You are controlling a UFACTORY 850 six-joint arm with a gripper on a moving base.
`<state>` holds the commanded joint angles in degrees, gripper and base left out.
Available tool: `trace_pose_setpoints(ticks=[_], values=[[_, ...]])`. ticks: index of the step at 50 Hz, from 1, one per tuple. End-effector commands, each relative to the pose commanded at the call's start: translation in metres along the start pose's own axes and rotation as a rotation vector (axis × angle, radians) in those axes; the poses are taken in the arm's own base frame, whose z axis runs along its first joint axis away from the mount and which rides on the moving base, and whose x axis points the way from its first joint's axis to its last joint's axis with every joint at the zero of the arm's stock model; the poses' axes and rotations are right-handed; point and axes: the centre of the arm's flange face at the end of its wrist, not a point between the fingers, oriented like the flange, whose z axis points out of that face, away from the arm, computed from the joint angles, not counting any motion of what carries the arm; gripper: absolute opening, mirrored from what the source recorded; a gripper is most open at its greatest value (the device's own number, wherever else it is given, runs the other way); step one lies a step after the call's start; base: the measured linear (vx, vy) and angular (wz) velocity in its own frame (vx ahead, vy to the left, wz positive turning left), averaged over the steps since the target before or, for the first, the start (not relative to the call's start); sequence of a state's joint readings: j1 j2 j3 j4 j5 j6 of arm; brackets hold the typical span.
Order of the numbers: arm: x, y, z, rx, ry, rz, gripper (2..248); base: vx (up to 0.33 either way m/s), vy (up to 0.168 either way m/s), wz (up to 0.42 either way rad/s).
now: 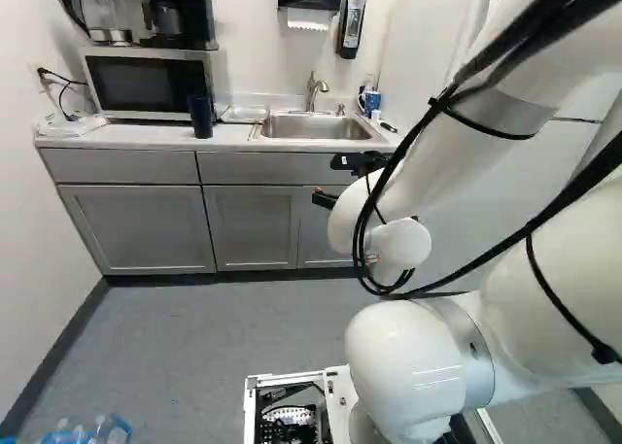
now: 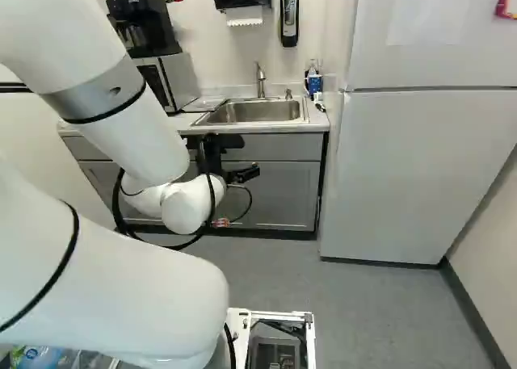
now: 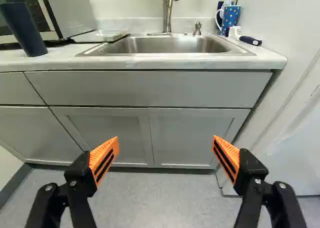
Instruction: Rinse the cup and place it in the tray
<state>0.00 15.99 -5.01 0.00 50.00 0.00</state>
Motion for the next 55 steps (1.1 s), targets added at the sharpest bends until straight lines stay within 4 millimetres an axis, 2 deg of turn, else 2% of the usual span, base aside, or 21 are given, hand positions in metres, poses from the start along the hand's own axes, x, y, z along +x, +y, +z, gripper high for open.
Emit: trace_pose_setpoints(ticks=[15,55], values=[[0.007,0.000,0.004,0.000,0.012,0.000,247,0.000,0.000,0.000],[0.063,0.000,0.040,0.000,0.105,0.000,247,0.000,0.000,0.000]])
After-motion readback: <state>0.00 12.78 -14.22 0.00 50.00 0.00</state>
